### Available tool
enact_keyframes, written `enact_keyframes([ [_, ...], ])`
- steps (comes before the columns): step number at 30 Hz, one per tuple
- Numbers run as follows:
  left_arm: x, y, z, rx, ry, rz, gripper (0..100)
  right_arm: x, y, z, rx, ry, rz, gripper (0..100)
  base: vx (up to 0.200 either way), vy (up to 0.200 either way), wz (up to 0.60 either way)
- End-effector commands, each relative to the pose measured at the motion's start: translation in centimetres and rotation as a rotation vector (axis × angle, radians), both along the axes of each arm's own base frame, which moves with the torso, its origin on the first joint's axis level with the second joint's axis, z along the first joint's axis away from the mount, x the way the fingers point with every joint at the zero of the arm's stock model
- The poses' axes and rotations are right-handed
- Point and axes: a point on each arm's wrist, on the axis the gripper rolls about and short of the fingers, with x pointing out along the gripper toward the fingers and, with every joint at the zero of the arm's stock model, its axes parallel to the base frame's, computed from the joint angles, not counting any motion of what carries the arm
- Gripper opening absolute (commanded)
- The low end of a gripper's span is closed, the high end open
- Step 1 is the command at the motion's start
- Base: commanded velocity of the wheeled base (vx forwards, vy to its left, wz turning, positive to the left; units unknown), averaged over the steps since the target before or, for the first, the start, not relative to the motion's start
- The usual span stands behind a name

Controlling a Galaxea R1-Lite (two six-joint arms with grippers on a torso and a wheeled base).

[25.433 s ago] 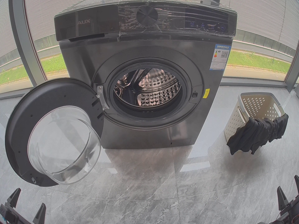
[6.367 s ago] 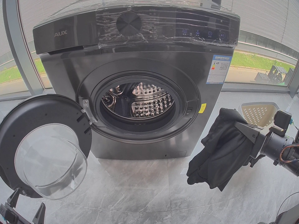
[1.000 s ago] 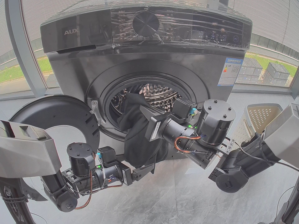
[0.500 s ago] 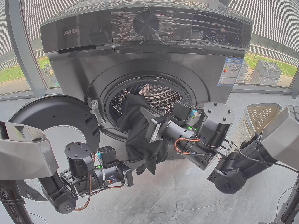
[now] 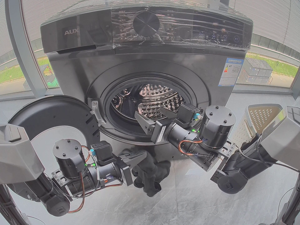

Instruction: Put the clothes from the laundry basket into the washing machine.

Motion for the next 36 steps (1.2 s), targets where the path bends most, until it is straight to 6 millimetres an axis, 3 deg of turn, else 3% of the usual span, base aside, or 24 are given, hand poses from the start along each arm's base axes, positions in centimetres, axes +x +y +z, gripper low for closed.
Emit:
enact_keyframes([
  [1,0.6,0.2,1.4,-0.037,-0.05,0.04,0,0.7,-0.8,-0.1,-0.012,0.001,-0.046,100,0.0,0.0,0.0],
  [7,2.0,0.3,2.5,-0.069,-0.099,0.106,0,1.7,-2.6,-1.1,-0.072,0.011,-0.104,100,0.0,0.0,0.0],
  [10,2.4,0.4,2.9,-0.081,-0.117,0.132,0,1.9,-4.2,-2.6,-0.145,0.04,-0.136,100,0.0,0.0,0.0],
  [18,1.8,0.9,4.8,-0.122,-0.17,0.14,0,0.5,-6.3,-5.9,-0.279,0.134,-0.109,100,0.0,0.0,0.0],
  [23,1.5,1.1,6.0,-0.146,-0.206,0.141,0,0.1,-7.0,-7.2,-0.332,0.166,-0.084,100,0.0,0.0,0.0],
  [36,1.7,0.9,6.5,-0.16,-0.227,0.152,0,-0.3,-8.0,-11.4,-0.41,0.239,-0.021,100,0.0,0.0,0.0],
])
